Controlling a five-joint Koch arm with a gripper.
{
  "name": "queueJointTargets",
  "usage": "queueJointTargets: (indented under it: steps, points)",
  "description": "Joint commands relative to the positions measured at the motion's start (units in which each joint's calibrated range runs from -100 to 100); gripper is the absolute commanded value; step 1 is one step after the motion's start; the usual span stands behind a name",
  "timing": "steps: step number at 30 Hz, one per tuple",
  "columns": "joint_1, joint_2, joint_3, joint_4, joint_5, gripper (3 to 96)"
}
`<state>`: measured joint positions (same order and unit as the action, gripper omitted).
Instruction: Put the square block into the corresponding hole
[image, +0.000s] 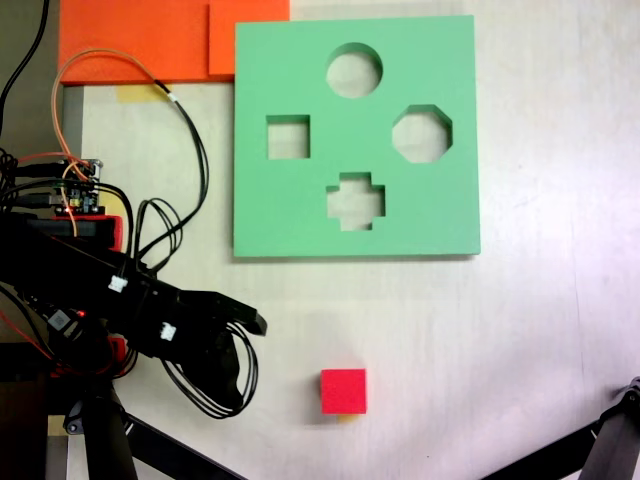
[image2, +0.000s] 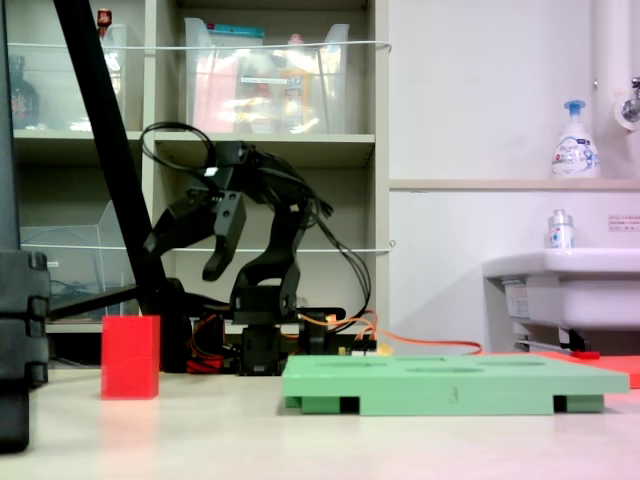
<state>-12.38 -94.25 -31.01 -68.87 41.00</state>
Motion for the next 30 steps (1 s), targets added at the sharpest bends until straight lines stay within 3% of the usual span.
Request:
queueJointTargets:
  steps: [1, 4, 16, 30]
  points:
    - [-0.05, 9.06, 9.08, 3.44, -0.49, 74.7]
    - [-0.05, 17.44, 12.47, 3.53, -0.54, 82.3]
    - [0.39, 43.84, 26.13, 7.68, -0.88, 82.1]
    - [0.68, 57.38, 29.42, 10.56, -0.93, 81.9]
